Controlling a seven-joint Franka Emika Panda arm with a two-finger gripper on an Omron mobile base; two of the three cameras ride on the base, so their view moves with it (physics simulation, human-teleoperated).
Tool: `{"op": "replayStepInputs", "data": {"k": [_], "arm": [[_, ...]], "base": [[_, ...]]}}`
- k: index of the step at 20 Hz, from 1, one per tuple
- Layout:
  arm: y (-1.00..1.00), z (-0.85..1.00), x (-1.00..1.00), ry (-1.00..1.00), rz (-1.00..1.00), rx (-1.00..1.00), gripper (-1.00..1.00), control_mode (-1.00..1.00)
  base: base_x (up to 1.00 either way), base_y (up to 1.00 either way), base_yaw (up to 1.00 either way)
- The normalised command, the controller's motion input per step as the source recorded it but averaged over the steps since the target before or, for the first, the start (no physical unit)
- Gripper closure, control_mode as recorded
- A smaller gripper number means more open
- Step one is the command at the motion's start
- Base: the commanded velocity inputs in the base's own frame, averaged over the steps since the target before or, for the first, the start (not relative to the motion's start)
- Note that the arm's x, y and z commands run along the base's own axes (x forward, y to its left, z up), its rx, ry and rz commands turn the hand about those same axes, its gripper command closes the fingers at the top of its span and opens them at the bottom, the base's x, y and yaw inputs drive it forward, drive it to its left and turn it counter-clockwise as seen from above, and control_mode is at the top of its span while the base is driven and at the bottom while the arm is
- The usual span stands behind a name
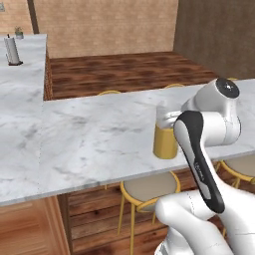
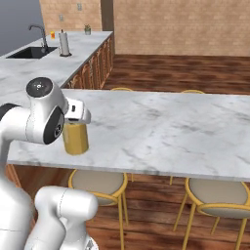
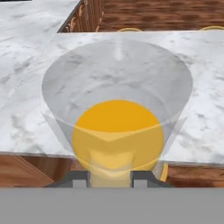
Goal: Place the pitcher and cup on the dining counter for serving.
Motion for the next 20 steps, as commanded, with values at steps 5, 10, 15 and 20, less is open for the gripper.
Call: {"op": "replayStepInputs", "data": {"k": [5,10,15,20], "arm": [[-0.03,-0.07,0.63,0.02,0.01,0.00,1.00,-1.00],[-0.02,-0.34,0.65,0.00,0.02,0.00,1.00,-1.00],[0.00,-0.54,0.47,0.00,0.04,0.00,1.00,-1.00],[0.00,-0.56,0.48,0.00,0.05,0.00,1.00,-1.00]], "base": [[0.00,0.00,0.00],[0.00,0.00,0.00],[0.00,0.00,0.00],[0.00,0.00,0.00]]}}
